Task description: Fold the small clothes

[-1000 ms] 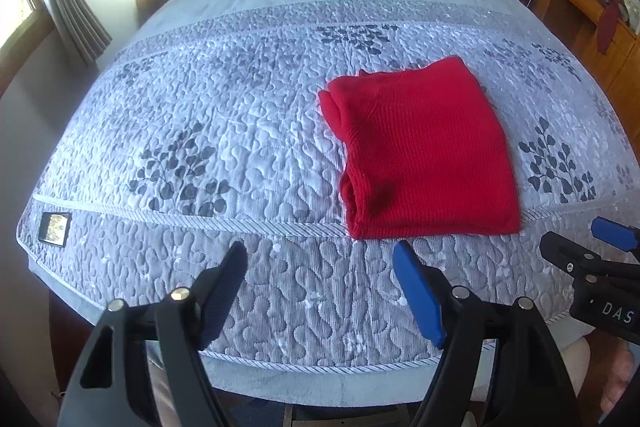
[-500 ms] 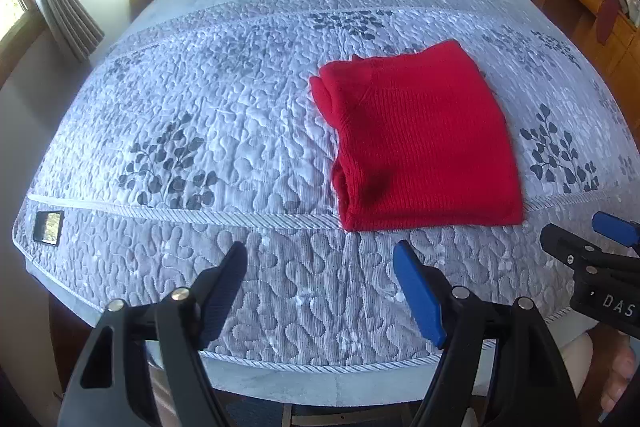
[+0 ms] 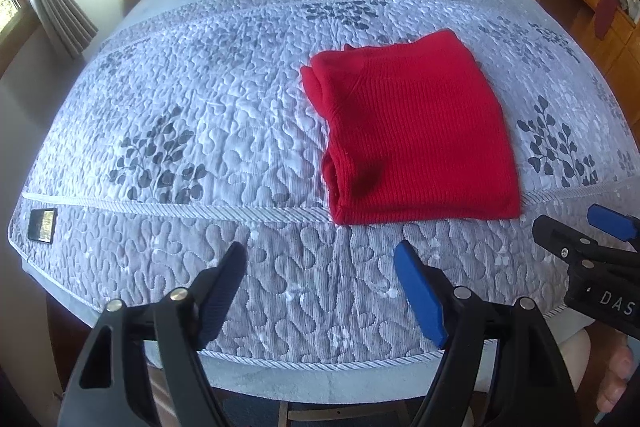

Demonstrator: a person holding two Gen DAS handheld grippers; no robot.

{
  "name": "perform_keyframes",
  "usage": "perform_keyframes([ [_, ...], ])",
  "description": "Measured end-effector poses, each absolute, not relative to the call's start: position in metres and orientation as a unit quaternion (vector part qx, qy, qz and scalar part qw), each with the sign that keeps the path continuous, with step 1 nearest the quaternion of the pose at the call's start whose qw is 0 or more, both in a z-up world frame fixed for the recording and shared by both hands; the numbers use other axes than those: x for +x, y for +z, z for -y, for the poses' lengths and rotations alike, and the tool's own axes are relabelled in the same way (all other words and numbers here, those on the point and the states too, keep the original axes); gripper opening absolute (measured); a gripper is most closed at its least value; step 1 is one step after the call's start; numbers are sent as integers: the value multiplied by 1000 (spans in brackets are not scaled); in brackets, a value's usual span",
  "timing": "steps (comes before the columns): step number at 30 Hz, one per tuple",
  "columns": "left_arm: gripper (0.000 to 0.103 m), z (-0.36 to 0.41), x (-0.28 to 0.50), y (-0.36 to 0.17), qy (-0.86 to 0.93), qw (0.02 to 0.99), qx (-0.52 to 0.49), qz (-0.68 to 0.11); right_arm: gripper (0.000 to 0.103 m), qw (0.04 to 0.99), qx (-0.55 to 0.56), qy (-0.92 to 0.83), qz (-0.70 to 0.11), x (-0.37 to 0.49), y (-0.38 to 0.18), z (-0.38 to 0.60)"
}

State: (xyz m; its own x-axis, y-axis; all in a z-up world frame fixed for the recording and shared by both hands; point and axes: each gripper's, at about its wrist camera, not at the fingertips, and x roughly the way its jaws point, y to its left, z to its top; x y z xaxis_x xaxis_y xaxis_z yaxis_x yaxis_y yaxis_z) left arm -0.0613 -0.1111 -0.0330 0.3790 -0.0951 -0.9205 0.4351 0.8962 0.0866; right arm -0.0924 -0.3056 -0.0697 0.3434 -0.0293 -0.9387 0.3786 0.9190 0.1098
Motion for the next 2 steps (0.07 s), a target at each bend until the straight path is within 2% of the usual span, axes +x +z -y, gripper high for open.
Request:
perform_keyframes([
  [2,77,111,-61,-33,-164,814,159,-534,90,804,158,-127,-559,-93,-70,306],
])
